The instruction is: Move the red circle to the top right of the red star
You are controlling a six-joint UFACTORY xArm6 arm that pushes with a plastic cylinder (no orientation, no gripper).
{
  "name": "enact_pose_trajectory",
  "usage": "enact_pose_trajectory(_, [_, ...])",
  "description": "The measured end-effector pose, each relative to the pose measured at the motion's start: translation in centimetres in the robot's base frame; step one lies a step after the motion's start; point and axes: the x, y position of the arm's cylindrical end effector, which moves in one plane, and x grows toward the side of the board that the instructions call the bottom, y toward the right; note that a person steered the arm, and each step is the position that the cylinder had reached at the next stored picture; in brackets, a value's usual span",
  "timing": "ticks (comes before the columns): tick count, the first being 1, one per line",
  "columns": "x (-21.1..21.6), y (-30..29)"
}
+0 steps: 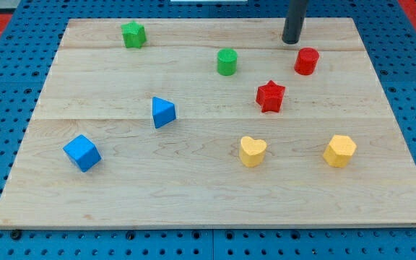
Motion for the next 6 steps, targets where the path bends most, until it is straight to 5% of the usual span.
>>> enact_pose_trajectory(2, [11.1,2.9])
enact_pose_trajectory(3, [7.7,3.8])
enact_pose_trajectory(5, [9.5,-1.7])
enact_pose_trajectory(6, [6.6,-2.7])
